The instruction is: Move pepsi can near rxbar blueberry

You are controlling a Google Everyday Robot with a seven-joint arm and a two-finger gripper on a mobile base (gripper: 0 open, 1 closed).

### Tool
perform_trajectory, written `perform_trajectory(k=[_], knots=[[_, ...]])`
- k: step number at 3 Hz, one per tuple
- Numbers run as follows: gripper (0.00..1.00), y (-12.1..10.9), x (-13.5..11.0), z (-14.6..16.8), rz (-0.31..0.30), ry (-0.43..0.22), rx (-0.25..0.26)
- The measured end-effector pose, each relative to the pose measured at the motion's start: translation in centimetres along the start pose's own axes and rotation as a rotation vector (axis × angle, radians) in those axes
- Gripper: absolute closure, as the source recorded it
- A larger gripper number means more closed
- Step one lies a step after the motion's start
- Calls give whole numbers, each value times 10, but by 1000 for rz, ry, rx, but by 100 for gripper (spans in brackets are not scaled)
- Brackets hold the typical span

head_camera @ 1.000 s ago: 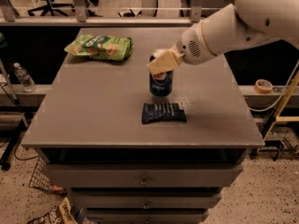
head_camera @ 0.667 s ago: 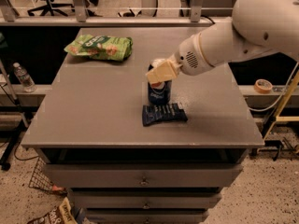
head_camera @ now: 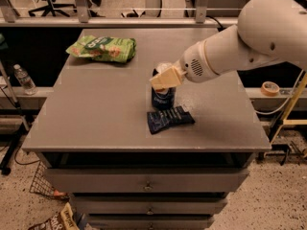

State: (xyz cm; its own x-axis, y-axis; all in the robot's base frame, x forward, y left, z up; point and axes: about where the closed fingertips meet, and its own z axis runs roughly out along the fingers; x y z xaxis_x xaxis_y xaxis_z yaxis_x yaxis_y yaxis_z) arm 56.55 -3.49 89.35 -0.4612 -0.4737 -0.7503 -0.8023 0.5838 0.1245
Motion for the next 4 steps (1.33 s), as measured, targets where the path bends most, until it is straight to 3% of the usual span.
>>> perform_trajectory(k=[1,2,4], knots=[[100,0,0,0,0,0,0],[87,0,0,0,0,0,0],[39,2,-2,0,-4,0,-1]])
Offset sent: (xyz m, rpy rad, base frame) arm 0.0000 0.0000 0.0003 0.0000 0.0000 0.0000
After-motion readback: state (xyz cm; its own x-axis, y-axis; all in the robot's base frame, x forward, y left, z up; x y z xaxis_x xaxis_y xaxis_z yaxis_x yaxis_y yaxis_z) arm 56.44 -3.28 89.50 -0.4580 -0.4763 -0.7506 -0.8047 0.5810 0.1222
